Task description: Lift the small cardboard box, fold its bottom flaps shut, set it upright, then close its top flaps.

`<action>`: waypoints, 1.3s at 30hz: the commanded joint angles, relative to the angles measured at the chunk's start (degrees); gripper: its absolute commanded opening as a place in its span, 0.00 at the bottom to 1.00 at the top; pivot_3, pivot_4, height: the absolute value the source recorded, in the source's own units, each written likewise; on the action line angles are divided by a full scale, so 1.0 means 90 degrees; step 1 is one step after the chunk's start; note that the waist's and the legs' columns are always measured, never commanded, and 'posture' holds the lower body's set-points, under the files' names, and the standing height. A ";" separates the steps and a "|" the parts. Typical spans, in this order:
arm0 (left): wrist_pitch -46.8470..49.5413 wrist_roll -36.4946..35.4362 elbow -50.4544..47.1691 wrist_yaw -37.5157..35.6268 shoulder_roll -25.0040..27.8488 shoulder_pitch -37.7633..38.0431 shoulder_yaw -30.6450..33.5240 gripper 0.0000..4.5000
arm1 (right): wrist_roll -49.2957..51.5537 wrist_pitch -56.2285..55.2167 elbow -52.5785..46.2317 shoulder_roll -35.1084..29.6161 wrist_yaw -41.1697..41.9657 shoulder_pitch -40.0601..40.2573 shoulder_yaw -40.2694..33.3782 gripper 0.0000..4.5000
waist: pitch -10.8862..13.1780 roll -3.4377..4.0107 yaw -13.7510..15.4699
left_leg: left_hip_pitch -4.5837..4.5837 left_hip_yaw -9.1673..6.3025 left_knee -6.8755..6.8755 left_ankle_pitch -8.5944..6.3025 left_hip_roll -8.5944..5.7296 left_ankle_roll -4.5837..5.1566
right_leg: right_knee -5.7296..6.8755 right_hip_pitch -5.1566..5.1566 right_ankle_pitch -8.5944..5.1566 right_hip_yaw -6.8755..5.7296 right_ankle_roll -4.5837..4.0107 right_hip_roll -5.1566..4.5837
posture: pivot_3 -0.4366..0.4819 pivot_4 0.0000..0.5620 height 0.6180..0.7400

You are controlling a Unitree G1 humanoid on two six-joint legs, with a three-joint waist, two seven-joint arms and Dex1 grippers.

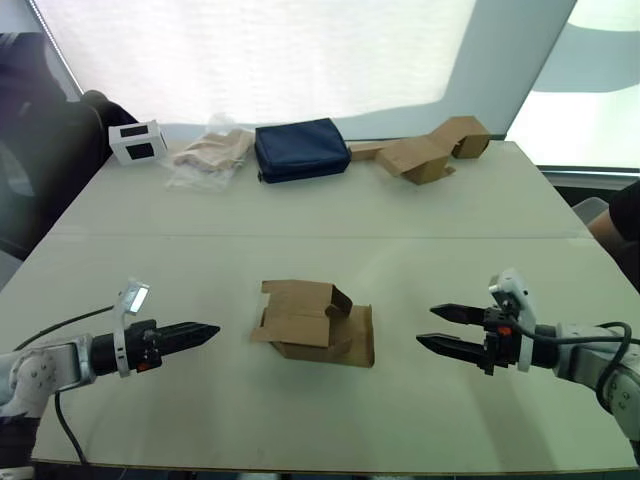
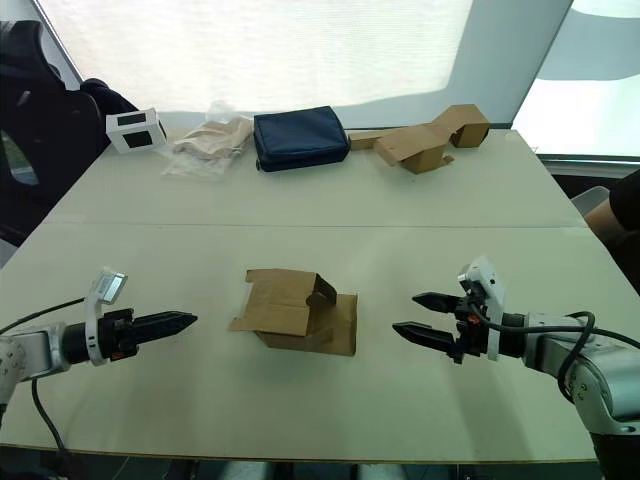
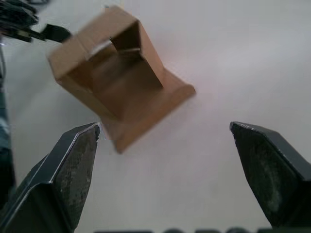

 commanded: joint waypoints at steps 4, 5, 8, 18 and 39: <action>0.0149 0.0176 0.0692 -0.0210 -0.0453 -0.1128 -0.0829 1.00 | 0.0730 0.0328 -0.1572 0.0102 -0.0829 0.0035 -0.0008 1.00 | -0.0002 -0.0004 0.0002 | 0.0000 -0.0001 0.0002 0.0001 0.0000 0.0000 | 0.0003 -0.0001 0.0000 0.0002 0.0000 0.0008 | 0.48 0.27 1.00; 0.0149 0.0227 0.0779 -0.0247 -0.0512 -0.1267 -0.0962 1.00 | 0.0821 0.0347 -0.1681 0.0144 -0.0961 0.0023 -0.0011 1.00 | -0.0002 -0.0005 -0.0010 | 0.0001 -0.0001 0.0004 0.0001 0.0000 -0.0001 | 0.0006 -0.0001 0.0000 0.0001 0.0000 0.0012 | 0.48 0.27 1.00; 0.0094 0.0405 0.0959 -0.0410 -0.0601 -0.1534 -0.1308 1.00 | 0.1027 0.0371 -0.1851 0.0206 -0.1280 0.0049 -0.0042 1.00 | -0.0002 -0.0005 -0.0022 | 0.0002 0.0001 0.0003 0.0002 0.0000 -0.0002 | 0.0007 -0.0002 0.0000 0.0004 0.0000 0.0019 | 0.48 0.27 1.00; -0.0121 0.0886 0.1759 -0.1022 -0.1034 -0.2352 -0.1985 1.00 | 0.1433 0.0338 -0.2198 0.0266 -0.2075 0.0378 -0.0079 1.00 | -0.0001 -0.0008 0.0002 | 0.0000 0.0001 0.0004 0.0002 -0.0003 -0.0001 | 0.0008 -0.0002 -0.0001 0.0001 0.0001 0.0030 | 0.48 0.27 1.00; -0.0279 0.1390 0.2441 -0.1417 -0.1980 -0.3111 -0.2264 1.00 | 0.1270 0.0121 -0.2241 0.0104 -0.2287 0.0570 0.0382 1.00 | -0.0001 -0.0011 -0.0008 | -0.0002 0.0001 0.0008 0.0003 -0.0006 0.0000 | 0.0014 -0.0003 -0.0003 0.0001 0.0006 0.0035 | 0.48 0.27 1.00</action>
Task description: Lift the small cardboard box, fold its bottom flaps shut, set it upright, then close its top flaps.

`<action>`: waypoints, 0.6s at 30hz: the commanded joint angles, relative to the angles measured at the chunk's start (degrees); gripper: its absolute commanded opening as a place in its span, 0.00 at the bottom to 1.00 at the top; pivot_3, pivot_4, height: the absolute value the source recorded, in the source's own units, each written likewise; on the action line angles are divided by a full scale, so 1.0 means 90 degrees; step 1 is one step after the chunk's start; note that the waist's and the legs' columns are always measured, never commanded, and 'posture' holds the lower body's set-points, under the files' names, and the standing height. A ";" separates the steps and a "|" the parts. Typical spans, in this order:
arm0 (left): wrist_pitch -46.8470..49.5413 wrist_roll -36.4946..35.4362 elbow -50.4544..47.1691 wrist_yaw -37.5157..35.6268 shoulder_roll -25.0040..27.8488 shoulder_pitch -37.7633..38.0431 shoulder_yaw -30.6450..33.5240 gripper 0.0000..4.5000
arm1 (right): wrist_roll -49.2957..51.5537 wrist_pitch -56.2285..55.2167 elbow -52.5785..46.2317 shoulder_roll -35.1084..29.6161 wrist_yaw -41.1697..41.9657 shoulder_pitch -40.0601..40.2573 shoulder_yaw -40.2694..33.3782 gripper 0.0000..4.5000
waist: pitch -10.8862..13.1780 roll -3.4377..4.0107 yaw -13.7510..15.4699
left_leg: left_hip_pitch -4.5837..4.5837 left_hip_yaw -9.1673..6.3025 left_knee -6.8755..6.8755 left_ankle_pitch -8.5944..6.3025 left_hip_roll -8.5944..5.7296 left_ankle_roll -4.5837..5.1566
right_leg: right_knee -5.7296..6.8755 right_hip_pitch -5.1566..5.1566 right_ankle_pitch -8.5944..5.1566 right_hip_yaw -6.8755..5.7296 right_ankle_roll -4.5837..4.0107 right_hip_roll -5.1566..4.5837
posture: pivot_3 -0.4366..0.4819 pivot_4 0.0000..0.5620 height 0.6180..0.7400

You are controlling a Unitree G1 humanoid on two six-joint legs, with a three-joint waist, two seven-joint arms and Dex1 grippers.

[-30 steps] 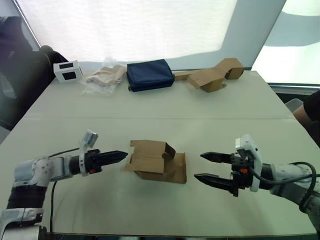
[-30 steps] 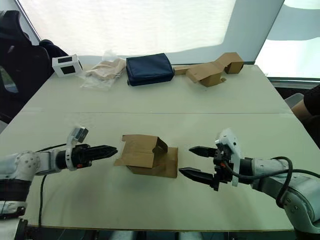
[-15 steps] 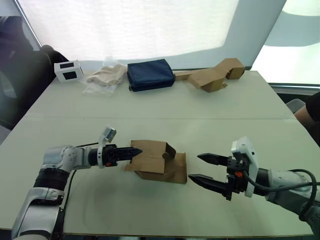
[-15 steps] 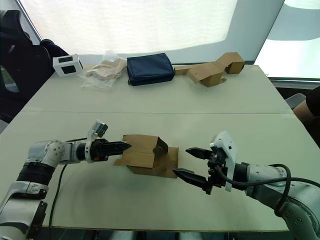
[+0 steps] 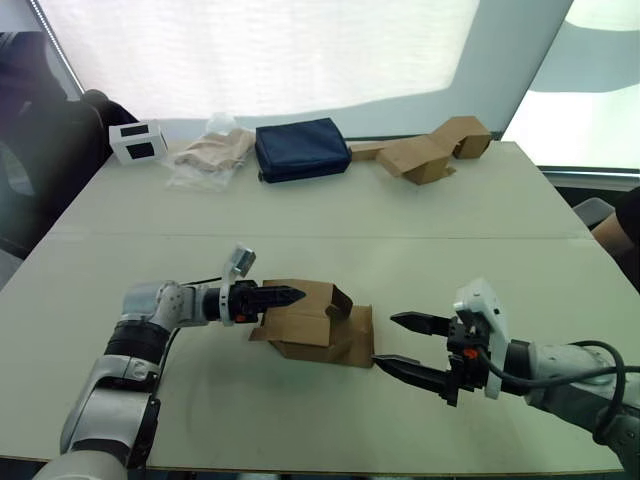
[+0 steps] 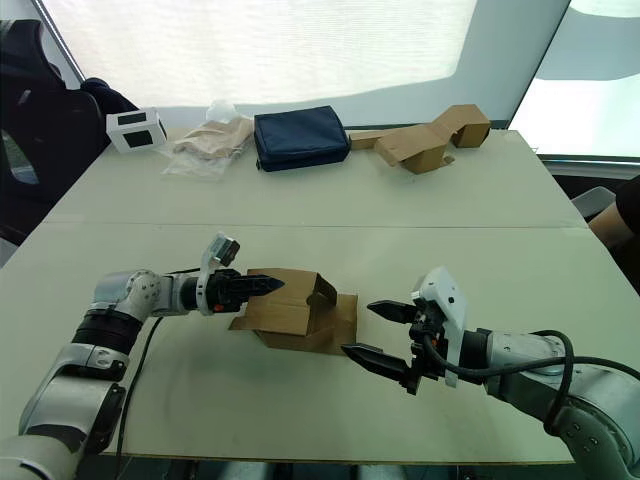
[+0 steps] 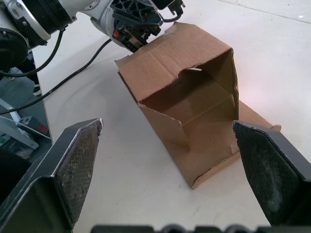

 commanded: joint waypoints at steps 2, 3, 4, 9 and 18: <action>0.0116 -0.0016 -0.0122 -0.0083 -0.0062 -0.0150 0.0019 0.84 | -0.0010 -0.0173 -0.0199 0.0015 -0.0066 0.0052 0.0026 1.00 | 0.0000 0.0000 -0.0001 | 0.0002 -0.0001 0.0001 0.0000 0.0001 0.0000 | 0.0005 0.0000 0.0000 0.0000 0.0000 0.0001 | 0.48 0.27 1.00; 0.0123 -0.0010 -0.0126 -0.0072 -0.0078 -0.0154 0.0023 0.75 | -0.0004 -0.0184 -0.0204 0.0018 -0.0085 0.0057 0.0034 1.00 | 0.0000 0.0000 0.0000 | 0.0002 -0.0001 0.0002 0.0000 0.0001 0.0000 | 0.0006 0.0000 0.0000 0.0000 0.0000 0.0002 | 0.48 0.27 1.00; 0.0135 -0.0007 -0.0131 -0.0062 -0.0090 -0.0157 0.0028 0.68 | 0.0005 -0.0195 -0.0208 0.0016 -0.0100 0.0064 0.0035 1.00 | 0.0000 0.0000 0.0002 | 0.0002 -0.0001 0.0002 0.0000 0.0001 0.0000 | 0.0006 0.0000 0.0000 0.0000 0.0000 0.0002 | 0.48 0.27 1.00; 0.0110 0.0028 -0.0121 -0.0059 -0.0127 -0.0151 0.0041 0.20 | 0.0042 -0.0227 -0.0202 -0.0051 -0.0095 0.0103 -0.0036 1.00 | 0.0000 0.0000 0.0007 | 0.0001 -0.0001 0.0002 0.0000 0.0000 0.0000 | 0.0006 0.0000 0.0000 0.0000 0.0000 0.0000 | 0.48 0.27 1.00; -0.0039 -0.0102 -0.0603 -0.0028 0.0058 -0.0098 0.0412 0.02 | 0.0185 -0.0330 0.0134 0.0173 -0.0465 -0.0226 -0.0287 1.00 | 0.0001 -0.0001 -0.0011 | 0.0002 -0.0001 0.0002 0.0000 0.0000 0.0000 | 0.0006 0.0000 0.0000 0.0001 0.0000 0.0000 | 0.48 0.27 1.00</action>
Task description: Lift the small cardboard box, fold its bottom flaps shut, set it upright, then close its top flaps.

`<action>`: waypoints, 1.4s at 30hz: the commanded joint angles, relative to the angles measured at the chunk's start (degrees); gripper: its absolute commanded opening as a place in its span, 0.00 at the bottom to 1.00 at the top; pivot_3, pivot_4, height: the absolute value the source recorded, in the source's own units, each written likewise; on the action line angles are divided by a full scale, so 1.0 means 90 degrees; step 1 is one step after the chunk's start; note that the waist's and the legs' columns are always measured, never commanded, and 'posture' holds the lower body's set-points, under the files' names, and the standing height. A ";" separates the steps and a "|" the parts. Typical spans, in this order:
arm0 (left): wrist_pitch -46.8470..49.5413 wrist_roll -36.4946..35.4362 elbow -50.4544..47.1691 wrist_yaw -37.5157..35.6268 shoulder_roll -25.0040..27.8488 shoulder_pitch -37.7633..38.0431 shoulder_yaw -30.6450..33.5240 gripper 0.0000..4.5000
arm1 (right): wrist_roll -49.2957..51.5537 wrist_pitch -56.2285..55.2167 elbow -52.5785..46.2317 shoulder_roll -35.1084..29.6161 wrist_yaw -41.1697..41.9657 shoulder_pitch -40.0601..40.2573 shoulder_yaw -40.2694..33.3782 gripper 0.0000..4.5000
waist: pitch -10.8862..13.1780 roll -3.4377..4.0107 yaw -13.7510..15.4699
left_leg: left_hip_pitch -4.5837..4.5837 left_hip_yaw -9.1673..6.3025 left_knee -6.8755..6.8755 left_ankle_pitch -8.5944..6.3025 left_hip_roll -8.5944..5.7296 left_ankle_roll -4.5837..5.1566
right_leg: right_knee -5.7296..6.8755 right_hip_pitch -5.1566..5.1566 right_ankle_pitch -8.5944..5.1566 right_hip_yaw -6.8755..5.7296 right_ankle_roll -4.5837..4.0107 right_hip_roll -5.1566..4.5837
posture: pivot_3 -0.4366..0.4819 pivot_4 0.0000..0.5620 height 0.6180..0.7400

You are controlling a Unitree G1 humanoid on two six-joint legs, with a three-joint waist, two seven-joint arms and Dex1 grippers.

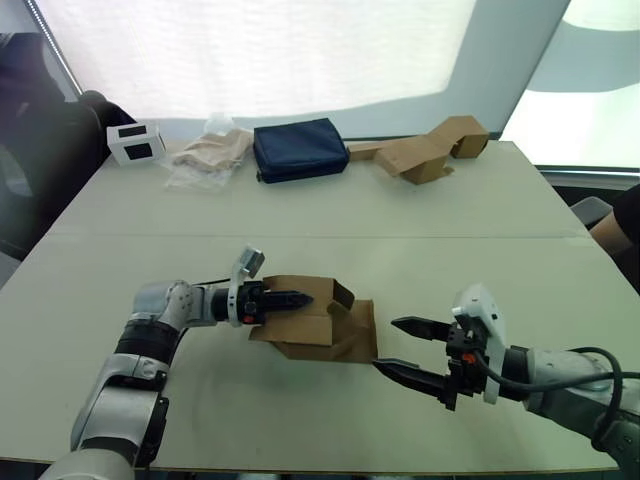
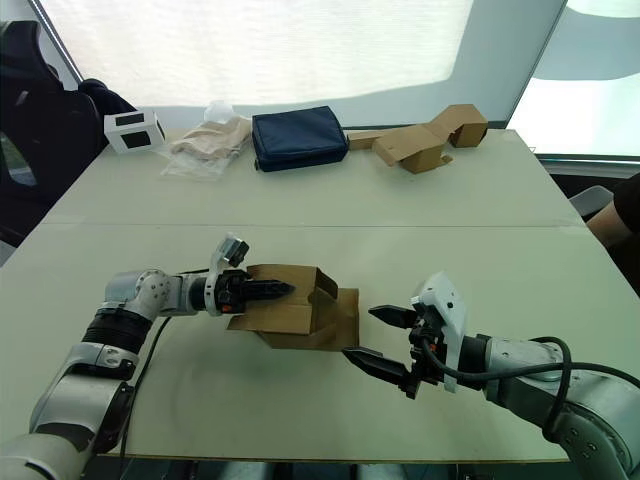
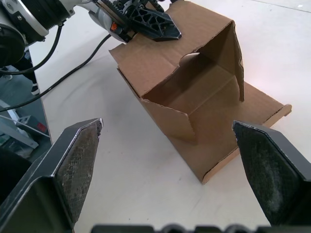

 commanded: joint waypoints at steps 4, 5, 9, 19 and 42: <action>-0.0875 -0.0026 -0.1155 0.0243 0.0305 -0.0462 0.0683 0.02 | 0.0309 -0.0578 0.0668 0.0943 -0.1081 -0.1088 -0.0537 1.00 | 0.0002 -0.0003 0.0002 | 0.0001 0.0000 0.0001 0.0001 0.0005 -0.0001 | 0.0003 -0.0001 0.0000 0.0001 0.0000 -0.0002 | 0.48 0.27 1.00; -0.1013 0.0003 -0.1384 0.0265 0.0360 -0.0596 0.0681 0.02 | 0.0240 -0.0702 0.0814 0.1186 -0.1305 -0.1343 -0.0513 1.00 | 0.0002 -0.0002 0.0005 | -0.0002 -0.0001 0.0001 0.0002 0.0005 -0.0004 | 0.0004 -0.0004 0.0000 0.0003 -0.0001 -0.0004 | 0.48 0.27 1.00; -0.1468 0.0072 -0.1968 0.0302 0.0465 -0.1050 0.0636 0.00 | 0.0121 -0.1075 0.1264 0.2070 -0.1985 -0.2165 -0.0336 0.74 | 0.0001 -0.0001 0.0015 | -0.0007 0.0001 0.0000 0.0003 0.0001 -0.0006 | 0.0003 -0.0009 0.0000 0.0006 0.0000 -0.0004 | 0.48 0.27 1.00; -0.2059 0.0171 -0.2428 0.0639 0.0175 -0.1474 0.0495 0.00 | -0.0085 -0.1361 0.1760 0.2955 -0.2493 -0.3204 -0.0004 0.01 | 0.0001 0.0001 -0.0015 | -0.0008 0.0008 0.0000 0.0005 -0.0001 -0.0008 | 0.0017 -0.0021 0.0000 0.0006 0.0000 -0.0002 | 0.48 0.27 1.00; -0.2062 0.0082 -0.2455 0.0588 0.0210 -0.1440 0.0491 0.00 | -0.0694 -0.1248 0.1625 0.2735 -0.1506 -0.3504 0.0942 0.01 | 0.0001 0.0001 -0.0025 | -0.0007 0.0008 0.0001 0.0005 0.0000 -0.0007 | 0.0027 -0.0024 0.0000 0.0007 -0.0001 0.0003 | 0.48 0.27 1.00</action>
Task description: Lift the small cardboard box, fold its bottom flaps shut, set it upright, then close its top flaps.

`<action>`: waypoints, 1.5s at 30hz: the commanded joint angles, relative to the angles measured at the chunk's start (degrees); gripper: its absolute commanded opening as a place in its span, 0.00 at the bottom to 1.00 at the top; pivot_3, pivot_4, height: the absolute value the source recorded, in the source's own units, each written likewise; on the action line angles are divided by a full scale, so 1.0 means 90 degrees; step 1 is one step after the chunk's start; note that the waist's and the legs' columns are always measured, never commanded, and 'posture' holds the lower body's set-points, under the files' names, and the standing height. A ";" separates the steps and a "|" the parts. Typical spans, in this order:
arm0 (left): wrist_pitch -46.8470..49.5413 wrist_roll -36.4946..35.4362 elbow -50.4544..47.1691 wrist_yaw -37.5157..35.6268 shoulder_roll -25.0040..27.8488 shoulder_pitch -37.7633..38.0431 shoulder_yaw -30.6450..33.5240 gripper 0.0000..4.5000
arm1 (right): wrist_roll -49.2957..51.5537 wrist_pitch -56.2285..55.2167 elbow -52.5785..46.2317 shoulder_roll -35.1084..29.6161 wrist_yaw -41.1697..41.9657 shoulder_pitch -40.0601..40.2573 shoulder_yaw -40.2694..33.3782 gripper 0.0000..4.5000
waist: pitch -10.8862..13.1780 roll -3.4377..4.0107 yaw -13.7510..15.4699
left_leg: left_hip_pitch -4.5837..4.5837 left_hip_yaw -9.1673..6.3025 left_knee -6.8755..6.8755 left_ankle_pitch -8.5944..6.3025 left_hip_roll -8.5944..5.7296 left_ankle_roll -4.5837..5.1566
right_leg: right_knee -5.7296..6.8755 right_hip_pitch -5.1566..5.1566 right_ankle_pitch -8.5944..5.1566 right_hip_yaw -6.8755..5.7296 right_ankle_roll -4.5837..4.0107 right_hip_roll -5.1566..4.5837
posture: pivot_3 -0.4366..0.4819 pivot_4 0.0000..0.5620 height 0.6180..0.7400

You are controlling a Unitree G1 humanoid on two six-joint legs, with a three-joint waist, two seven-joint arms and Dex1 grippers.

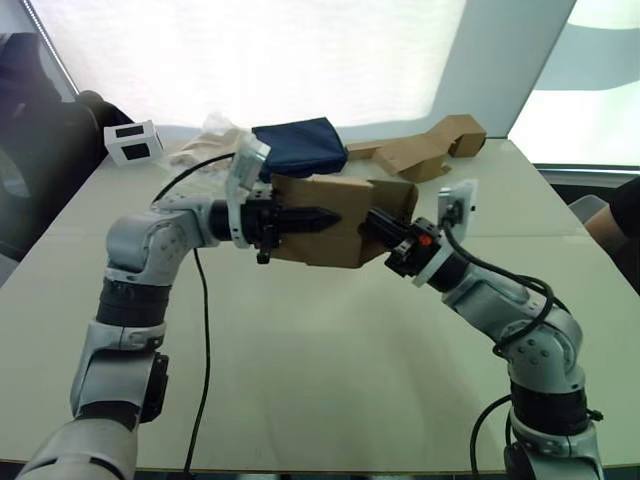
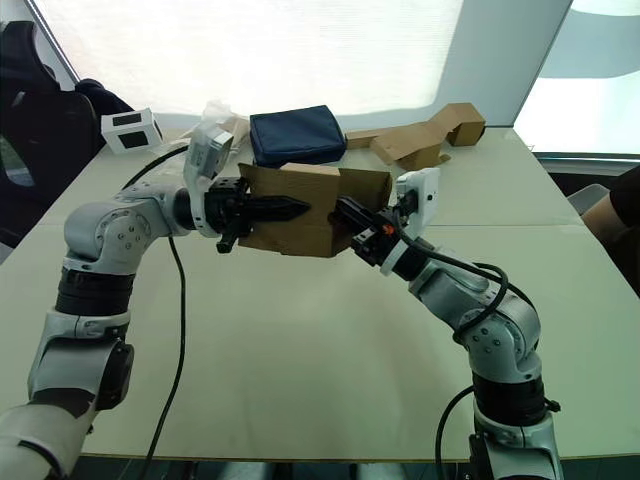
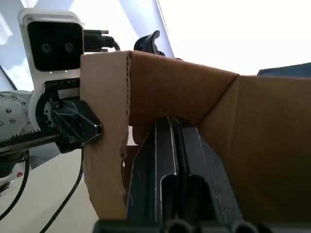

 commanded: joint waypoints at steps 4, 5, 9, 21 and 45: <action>-0.0230 0.0080 0.0167 0.0050 0.0079 -0.0171 0.0056 0.00 | -0.0111 -0.0122 -0.0387 -0.0347 0.0335 0.0108 -0.0272 0.01 | 0.0000 0.0000 0.0023 | -0.0001 0.0000 0.0000 0.0000 -0.0002 0.0000 | -0.0001 0.0000 0.0000 0.0000 0.0000 -0.0002 | 0.48 0.27 1.00; -0.0246 0.0085 0.0176 0.0041 0.0092 -0.0163 0.0056 0.00 | 0.0048 -0.0057 -0.0466 -0.0492 0.0407 0.0190 -0.0449 0.01 | 0.0000 0.0000 0.0028 | -0.0002 0.0000 0.0000 0.0000 -0.0002 0.0000 | -0.0002 0.0000 0.0000 0.0000 0.0000 -0.0003 | 0.48 0.27 1.00; -0.0293 0.0097 0.0230 0.0040 0.0114 -0.0170 0.0066 0.00 | 0.0636 0.0339 -0.0728 -0.1341 0.0799 0.0471 -0.0963 0.01 | 0.0001 -0.0001 0.0030 | -0.0005 0.0001 0.0000 0.0000 -0.0005 0.0000 | -0.0006 0.0001 -0.0001 0.0000 0.0001 -0.0006 | 0.48 0.27 1.00; -0.0257 0.0047 0.0307 0.0032 0.0081 -0.0291 0.0111 0.00 | -0.0259 0.0356 -0.0719 -0.2146 0.1385 0.1422 -0.0224 0.01 | 0.0001 -0.0002 0.0008 | 0.0000 0.0001 0.0000 0.0000 0.0004 0.0001 | -0.0003 0.0002 -0.0002 0.0005 0.0000 0.0007 | 0.48 0.27 1.00; 0.0095 -0.0084 -0.0091 0.0006 0.0135 0.0005 0.0020 0.00 | -0.1230 -0.0334 0.0227 -0.1024 0.2147 0.0354 0.0431 0.01 | 0.0001 -0.0002 0.0015 | 0.0000 -0.0001 0.0001 0.0000 0.0002 0.0000 | -0.0002 0.0001 -0.0002 0.0004 0.0001 0.0006 | 0.48 0.27 1.00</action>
